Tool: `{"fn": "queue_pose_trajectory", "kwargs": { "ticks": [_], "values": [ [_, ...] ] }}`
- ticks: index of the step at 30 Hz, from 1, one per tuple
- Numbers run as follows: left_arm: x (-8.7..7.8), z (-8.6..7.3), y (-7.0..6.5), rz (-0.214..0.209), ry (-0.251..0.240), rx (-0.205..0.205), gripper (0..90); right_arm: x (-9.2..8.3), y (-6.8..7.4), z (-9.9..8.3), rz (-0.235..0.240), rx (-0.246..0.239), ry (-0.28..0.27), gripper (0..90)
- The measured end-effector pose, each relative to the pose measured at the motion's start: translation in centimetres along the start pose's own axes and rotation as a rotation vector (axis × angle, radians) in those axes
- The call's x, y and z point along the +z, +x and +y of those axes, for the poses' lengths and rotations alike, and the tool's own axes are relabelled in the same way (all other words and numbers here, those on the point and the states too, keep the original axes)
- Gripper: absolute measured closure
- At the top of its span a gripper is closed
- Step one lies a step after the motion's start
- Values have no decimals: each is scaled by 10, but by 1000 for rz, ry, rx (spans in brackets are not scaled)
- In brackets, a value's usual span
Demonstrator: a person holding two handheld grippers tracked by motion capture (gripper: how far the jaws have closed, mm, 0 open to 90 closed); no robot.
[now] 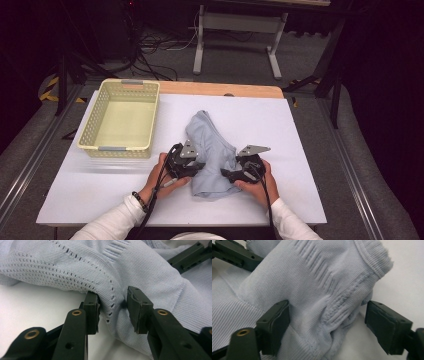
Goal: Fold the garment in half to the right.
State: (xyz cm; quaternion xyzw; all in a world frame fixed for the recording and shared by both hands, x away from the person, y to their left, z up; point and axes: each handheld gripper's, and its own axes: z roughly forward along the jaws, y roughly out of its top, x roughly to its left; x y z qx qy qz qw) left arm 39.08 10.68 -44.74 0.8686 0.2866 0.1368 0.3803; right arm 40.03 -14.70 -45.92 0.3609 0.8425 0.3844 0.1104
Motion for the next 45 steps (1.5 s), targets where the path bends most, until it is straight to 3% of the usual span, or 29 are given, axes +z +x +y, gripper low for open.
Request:
{"fn": "queue_pose_trajectory", "kwargs": {
  "ticks": [4,8,11,14,18,24,25,27,30,35,39,43,45],
  "values": [
    [0,1,-1,4,1,2,639,-2,2,-1,62,-1,-9,489],
    [0,1,-1,2,0,-1,639,-3,2,-1,102,4,-10,643],
    [0,1,-1,0,-1,-1,638,-3,1,-2,97,1,-14,738],
    [-1,1,-1,0,-2,-2,637,-5,3,-2,78,-34,-11,782],
    [-2,1,-1,-3,-6,-3,635,-7,6,-2,43,-78,-12,801],
    [-9,4,-1,-21,-35,-26,547,-19,5,-6,27,-75,-34,807],
    [-12,5,-1,-17,-42,-48,510,-20,5,-7,25,-73,-35,807],
    [-18,8,0,23,-64,-55,414,-23,6,-10,10,-79,-37,807],
    [-24,11,4,50,-114,-92,354,-27,3,-12,11,-78,-39,807],
    [-9,21,20,121,-113,-159,259,-24,4,-14,-2,-87,-27,802],
    [7,28,36,94,-115,-256,197,-21,7,-14,-26,-119,-18,787],
    [23,33,43,86,-96,-284,177,-22,5,-14,-18,-108,-26,764],
    [32,33,47,90,-71,-319,159,-22,5,-15,-17,-109,-29,746]
  ]
}}
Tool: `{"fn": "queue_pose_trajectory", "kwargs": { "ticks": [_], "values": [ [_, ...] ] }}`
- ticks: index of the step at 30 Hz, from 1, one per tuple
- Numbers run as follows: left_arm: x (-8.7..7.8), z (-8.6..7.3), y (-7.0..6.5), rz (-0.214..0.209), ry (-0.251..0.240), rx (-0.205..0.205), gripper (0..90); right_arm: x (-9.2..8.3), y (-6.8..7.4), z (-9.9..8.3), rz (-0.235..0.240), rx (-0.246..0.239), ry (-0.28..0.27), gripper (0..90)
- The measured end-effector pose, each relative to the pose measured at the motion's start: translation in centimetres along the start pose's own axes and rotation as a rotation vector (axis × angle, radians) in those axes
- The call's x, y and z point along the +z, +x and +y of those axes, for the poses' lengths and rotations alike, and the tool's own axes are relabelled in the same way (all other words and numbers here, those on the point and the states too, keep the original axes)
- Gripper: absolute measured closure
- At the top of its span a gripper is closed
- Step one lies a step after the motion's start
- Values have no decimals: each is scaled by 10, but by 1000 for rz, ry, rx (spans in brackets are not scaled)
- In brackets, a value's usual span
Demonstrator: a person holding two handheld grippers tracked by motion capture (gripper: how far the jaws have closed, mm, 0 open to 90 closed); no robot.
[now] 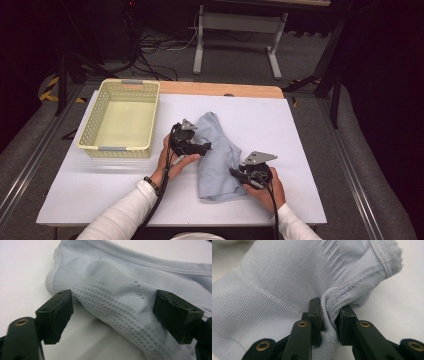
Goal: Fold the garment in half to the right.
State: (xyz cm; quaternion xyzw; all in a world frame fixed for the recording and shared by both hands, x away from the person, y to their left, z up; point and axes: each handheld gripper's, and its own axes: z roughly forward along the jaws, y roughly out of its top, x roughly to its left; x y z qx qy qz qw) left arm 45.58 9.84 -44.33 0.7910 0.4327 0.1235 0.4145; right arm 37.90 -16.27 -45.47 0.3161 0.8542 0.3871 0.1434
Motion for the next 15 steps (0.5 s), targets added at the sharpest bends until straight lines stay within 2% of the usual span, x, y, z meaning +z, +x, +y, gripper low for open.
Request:
{"fn": "queue_pose_trajectory", "kwargs": {
  "ticks": [1,4,5,7,9,10,12,13,15],
  "values": [
    [3,0,2,0,4,-2,153,0,0,0,-1,0,-1,738],
    [15,-3,7,-10,60,-49,140,1,-1,0,2,2,0,688],
    [18,-5,8,-19,68,-55,140,1,-1,0,2,7,0,665],
    [18,-4,6,-3,70,-38,143,2,-2,0,6,16,2,595],
    [17,-5,4,-13,74,-26,201,1,-3,0,-3,29,-2,495],
    [17,-6,2,-9,73,-10,233,1,-3,1,-9,36,-5,456],
    [16,-6,-1,-25,76,17,354,-1,-4,2,-9,50,-20,380],
    [16,-6,-2,-31,81,41,385,-1,-4,2,-2,55,-21,354],
    [16,-6,-3,-71,81,44,505,0,-4,2,1,62,-24,290]
  ]
}}
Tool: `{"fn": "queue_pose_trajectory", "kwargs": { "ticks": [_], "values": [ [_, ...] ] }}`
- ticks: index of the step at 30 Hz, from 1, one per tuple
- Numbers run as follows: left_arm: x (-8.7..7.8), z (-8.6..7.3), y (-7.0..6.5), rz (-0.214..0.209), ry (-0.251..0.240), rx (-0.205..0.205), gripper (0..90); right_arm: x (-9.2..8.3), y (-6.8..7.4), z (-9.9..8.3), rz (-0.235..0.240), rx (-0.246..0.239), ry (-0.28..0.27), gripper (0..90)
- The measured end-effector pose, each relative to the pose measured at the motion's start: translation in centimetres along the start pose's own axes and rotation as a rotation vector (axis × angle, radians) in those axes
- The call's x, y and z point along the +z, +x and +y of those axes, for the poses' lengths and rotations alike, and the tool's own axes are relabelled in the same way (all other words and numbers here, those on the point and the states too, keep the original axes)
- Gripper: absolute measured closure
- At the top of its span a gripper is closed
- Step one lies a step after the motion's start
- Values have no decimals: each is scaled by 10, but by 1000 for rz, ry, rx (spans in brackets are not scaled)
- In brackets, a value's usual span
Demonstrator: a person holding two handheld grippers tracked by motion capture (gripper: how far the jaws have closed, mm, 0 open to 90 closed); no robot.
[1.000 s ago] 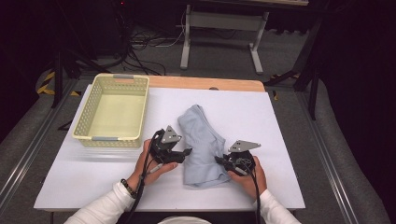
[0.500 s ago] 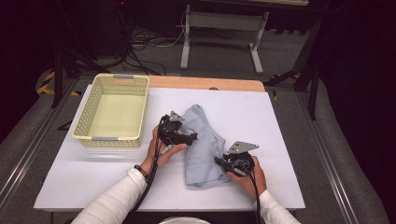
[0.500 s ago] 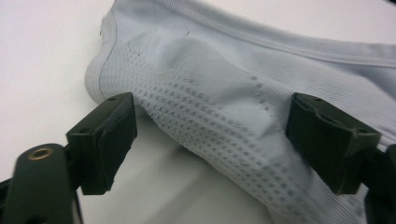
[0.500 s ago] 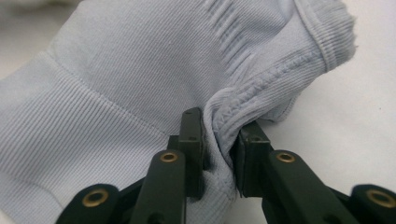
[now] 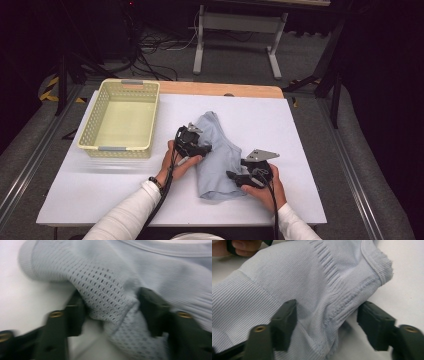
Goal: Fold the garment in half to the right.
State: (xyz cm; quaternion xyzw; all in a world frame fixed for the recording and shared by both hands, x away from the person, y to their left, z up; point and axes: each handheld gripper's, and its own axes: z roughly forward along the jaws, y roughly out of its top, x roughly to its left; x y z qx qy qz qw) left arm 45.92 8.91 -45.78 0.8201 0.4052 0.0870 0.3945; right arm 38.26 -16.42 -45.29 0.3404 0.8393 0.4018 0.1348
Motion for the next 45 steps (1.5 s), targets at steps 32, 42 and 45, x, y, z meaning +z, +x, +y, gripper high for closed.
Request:
{"fn": "queue_pose_trajectory", "kwargs": {
  "ticks": [32,42,45],
  "values": [
    [-5,-2,-12,20,-19,191,739,13,2,4,131,2,19,779],
    [-5,-2,-12,19,-17,194,739,13,2,3,123,-10,12,778],
    [-5,-2,-11,17,-19,194,739,13,2,3,122,-11,12,777]
  ]
}}
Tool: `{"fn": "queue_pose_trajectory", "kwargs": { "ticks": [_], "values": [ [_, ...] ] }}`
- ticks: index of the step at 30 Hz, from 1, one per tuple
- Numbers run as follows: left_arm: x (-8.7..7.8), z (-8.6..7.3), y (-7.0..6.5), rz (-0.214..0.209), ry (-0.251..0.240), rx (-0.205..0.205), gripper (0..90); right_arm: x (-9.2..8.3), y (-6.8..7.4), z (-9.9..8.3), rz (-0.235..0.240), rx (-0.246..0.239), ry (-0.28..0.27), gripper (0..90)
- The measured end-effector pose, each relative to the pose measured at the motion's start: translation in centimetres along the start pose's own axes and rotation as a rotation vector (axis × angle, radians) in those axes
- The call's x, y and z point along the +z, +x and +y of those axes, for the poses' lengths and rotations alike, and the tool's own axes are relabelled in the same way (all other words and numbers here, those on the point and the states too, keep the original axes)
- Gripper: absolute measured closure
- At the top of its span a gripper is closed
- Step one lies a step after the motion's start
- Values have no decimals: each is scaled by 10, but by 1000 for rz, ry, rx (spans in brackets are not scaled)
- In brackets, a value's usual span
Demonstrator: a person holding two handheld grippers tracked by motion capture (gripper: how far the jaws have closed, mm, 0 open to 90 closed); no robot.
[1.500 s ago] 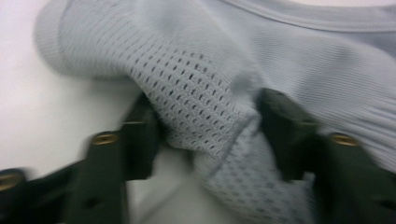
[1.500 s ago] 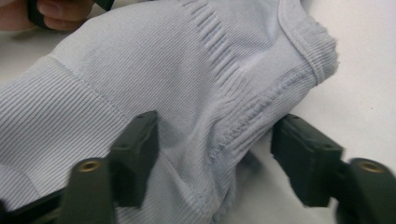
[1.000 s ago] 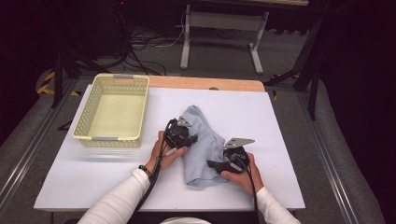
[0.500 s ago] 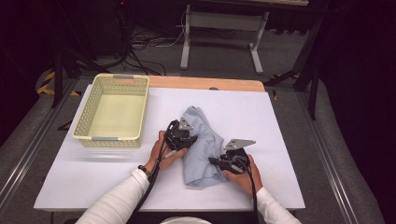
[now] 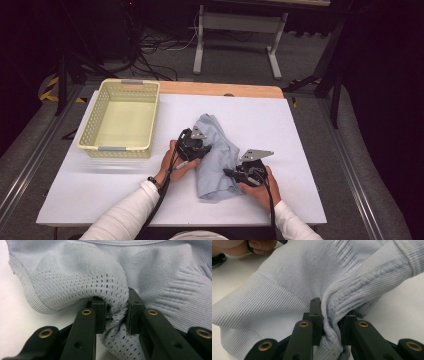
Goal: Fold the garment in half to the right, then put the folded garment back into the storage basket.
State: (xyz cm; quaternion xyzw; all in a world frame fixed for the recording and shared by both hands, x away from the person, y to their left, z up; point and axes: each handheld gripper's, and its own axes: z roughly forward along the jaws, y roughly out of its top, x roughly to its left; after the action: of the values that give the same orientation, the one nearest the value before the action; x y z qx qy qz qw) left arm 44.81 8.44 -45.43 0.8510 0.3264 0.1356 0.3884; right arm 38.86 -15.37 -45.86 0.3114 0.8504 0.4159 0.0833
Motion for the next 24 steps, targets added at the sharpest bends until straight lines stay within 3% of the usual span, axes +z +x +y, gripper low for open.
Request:
{"fn": "queue_pose_trajectory", "kwargs": {
  "ticks": [24],
  "values": [
    [1,0,-3,22,1,16,740,0,2,-1,-20,-12,-6,766]
  ]
}}
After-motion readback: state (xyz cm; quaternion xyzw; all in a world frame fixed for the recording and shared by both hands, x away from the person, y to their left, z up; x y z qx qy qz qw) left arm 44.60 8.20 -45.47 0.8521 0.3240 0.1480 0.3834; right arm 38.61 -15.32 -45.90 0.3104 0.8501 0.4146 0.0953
